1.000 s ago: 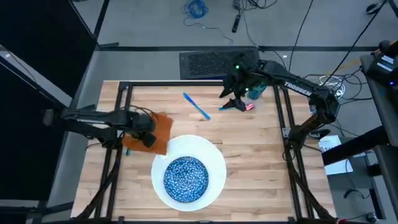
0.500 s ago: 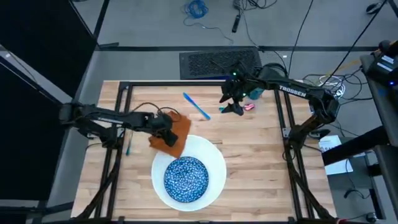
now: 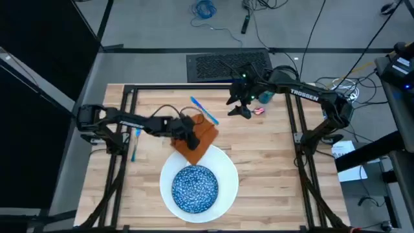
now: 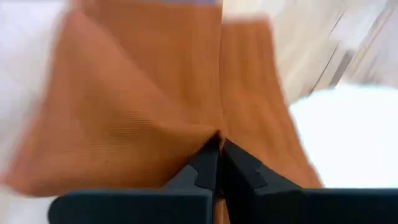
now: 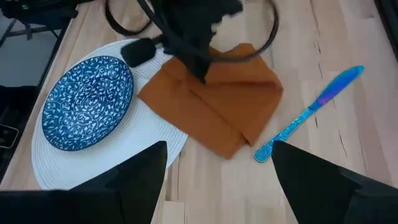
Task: Set table place
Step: Fold the orange table napkin
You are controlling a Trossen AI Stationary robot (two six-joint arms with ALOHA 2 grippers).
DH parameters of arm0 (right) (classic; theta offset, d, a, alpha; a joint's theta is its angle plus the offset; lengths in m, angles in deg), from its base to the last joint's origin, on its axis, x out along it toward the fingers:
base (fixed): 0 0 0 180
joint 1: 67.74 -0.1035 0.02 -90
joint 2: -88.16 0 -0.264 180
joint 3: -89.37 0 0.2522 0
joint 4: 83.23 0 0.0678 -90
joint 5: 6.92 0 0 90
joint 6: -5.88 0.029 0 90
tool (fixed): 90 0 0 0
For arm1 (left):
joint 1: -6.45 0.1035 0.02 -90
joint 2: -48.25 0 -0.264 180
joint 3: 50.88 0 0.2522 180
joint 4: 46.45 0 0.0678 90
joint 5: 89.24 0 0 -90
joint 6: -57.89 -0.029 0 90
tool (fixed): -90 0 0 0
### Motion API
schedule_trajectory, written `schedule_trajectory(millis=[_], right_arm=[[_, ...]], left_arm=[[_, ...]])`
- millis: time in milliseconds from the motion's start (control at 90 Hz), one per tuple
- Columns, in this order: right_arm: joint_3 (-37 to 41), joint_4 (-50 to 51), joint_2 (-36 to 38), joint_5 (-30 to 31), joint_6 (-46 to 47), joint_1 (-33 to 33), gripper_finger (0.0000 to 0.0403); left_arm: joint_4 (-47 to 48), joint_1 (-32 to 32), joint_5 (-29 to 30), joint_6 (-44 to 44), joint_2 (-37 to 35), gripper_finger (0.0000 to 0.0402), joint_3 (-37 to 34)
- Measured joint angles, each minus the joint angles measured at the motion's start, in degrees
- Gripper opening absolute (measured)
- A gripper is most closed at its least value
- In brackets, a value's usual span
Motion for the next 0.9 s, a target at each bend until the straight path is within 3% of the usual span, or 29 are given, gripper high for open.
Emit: schedule_trajectory(millis=[278, 589, 678, 756, 900], right_arm=[[0.0, -0.3, 0.0, 0.2, 0.0, 0.6, 0.0276], [0.0, -0.9, 0.0, 0.5, 1.8, 2.5, 0.0276], [0.0, -1.6, -0.5, 4.4, 4.4, 3.1, 0.0276], [0.0, -1.5, -1.5, 6.8, 5.0, 3.9, 0.0276], [0.0, -1.8, -2.2, 6.1, 5.0, 5.3, 0.0276]], left_arm=[[-0.2, -0.9, 0.2, -4.8, 0.8, 0.0000, 6.7], [-9.2, -2.3, -7.4, -4.7, 9.5, 0.0000, 7.0], [-11.1, -2.3, -9.3, -4.6, 11.5, 0.0000, 7.0], [-11.7, -2.3, -9.7, -5.5, 12.1, 0.0000, 7.2], [-11.8, -2.5, -10.6, -10.6, 11.6, 0.0006, 8.8]])
